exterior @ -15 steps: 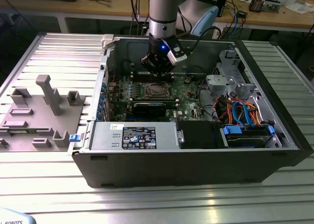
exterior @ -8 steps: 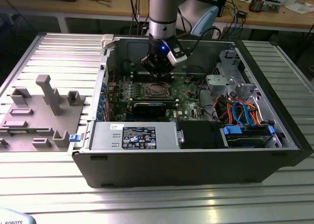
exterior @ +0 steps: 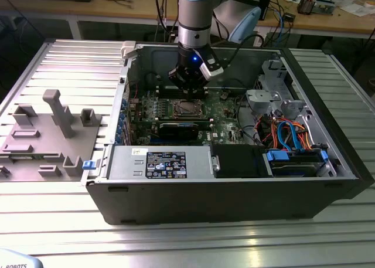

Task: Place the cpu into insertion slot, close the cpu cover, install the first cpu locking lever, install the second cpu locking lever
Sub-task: 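Install the first cpu locking lever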

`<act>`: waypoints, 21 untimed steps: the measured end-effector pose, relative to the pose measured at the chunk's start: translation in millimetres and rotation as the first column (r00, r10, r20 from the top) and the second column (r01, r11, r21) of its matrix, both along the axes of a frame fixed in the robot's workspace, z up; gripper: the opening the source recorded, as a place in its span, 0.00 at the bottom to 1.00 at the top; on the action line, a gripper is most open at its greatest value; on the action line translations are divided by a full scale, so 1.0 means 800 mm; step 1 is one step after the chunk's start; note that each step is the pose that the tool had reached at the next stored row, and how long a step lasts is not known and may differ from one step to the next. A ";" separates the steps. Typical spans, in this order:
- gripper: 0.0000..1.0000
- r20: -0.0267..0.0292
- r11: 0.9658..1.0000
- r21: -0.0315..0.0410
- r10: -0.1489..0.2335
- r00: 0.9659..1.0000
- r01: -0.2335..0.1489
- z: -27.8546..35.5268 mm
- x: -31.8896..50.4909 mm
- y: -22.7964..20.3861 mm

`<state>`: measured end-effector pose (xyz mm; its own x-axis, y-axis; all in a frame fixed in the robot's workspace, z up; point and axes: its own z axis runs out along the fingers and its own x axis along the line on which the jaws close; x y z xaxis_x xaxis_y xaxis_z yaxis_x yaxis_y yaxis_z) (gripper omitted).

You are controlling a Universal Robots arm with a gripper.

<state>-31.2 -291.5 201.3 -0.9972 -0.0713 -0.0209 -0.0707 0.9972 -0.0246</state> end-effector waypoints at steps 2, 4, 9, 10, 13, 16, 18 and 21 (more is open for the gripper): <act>0.11 -0.001 1.000 0.000 0.000 1.000 0.000 -0.0010 0.001 0.0000; 0.11 0.000 1.000 0.001 0.001 1.000 -0.001 -0.0012 0.001 0.0014; 0.11 0.000 1.000 0.002 0.002 1.000 -0.002 0.0002 0.001 0.0040; 0.11 0.000 1.000 0.002 0.002 1.000 -0.002 0.0004 0.001 0.0041; 0.11 0.000 1.000 0.002 0.001 1.000 -0.001 0.0040 0.001 0.0040; 0.11 0.000 1.000 0.002 0.002 1.000 -0.002 0.0125 0.001 -0.0022; 0.11 0.000 1.000 0.002 0.001 1.000 -0.001 0.0125 0.001 -0.0097; 0.11 0.000 1.000 0.002 0.002 1.000 -0.002 0.0125 0.001 -0.0252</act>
<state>-30.2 -311.6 211.3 -0.9971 -0.0729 -0.0211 -0.0724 0.9971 -0.0231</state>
